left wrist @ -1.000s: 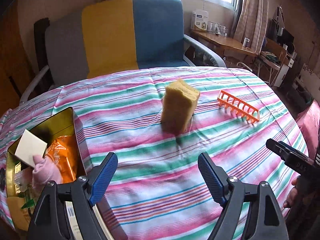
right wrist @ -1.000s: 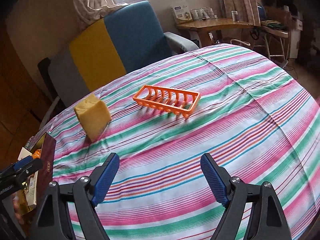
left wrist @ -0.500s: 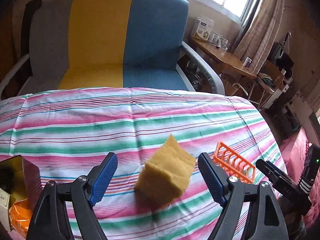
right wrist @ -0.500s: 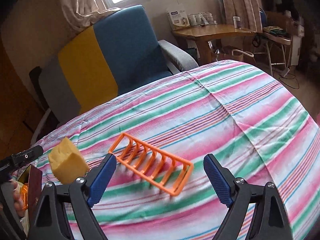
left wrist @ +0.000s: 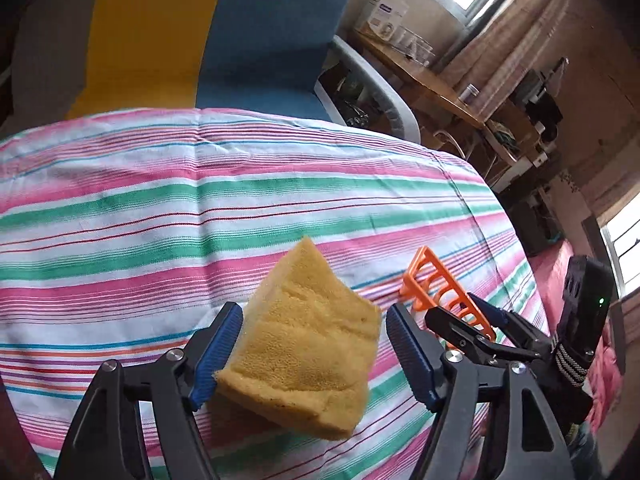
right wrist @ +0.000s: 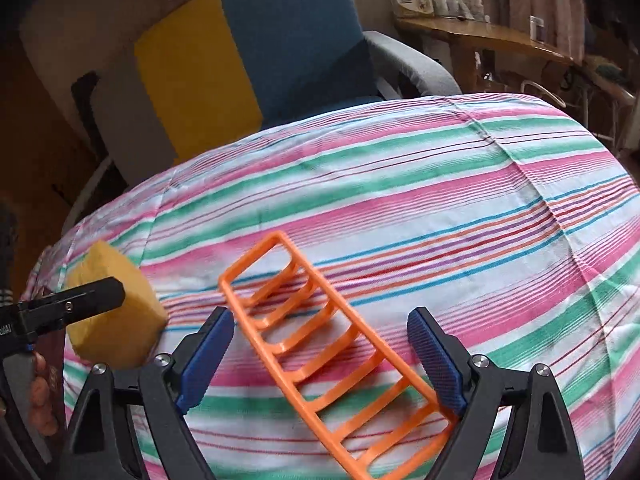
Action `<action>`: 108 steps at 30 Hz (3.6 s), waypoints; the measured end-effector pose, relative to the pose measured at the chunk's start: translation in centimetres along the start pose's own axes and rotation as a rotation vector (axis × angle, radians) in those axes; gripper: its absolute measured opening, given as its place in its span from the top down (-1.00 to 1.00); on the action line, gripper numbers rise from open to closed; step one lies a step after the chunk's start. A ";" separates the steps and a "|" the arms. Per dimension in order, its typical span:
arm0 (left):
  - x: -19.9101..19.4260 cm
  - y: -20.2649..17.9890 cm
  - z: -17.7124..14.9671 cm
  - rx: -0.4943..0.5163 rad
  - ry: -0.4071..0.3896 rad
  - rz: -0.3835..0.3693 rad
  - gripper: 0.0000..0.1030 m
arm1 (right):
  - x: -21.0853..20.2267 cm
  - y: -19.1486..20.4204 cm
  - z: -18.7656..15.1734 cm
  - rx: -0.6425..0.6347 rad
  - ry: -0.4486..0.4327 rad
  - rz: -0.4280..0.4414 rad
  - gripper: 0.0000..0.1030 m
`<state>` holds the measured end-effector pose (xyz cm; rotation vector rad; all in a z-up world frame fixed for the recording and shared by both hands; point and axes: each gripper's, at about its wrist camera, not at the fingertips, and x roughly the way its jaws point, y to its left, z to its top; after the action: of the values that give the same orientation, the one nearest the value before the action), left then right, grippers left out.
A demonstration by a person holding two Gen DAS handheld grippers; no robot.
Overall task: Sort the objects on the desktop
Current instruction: 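Grasp the yellow sponge with the left tool while the right tool grasps the orange rack, then lift the yellow sponge with the left tool while the right tool lifts the orange rack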
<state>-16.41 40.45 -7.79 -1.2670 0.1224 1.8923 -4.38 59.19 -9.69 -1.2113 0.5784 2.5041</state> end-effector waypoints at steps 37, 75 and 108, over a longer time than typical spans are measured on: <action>-11.5 -1.9 -9.1 -0.130 -0.034 0.060 -0.51 | -12.3 3.9 -17.6 0.014 0.009 0.082 -0.43; -11.8 -1.4 -15.0 0.042 -0.018 0.061 -0.09 | -8.5 6.6 -14.5 -0.081 0.001 0.002 -0.48; -13.6 -2.9 -22.3 0.238 -0.095 0.083 -0.47 | -12.4 9.8 -19.1 -0.145 -0.003 -0.046 -0.58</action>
<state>3.54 23.43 -6.68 -1.0242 0.3447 1.9394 11.74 40.41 -8.46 -1.2560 0.3689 2.5455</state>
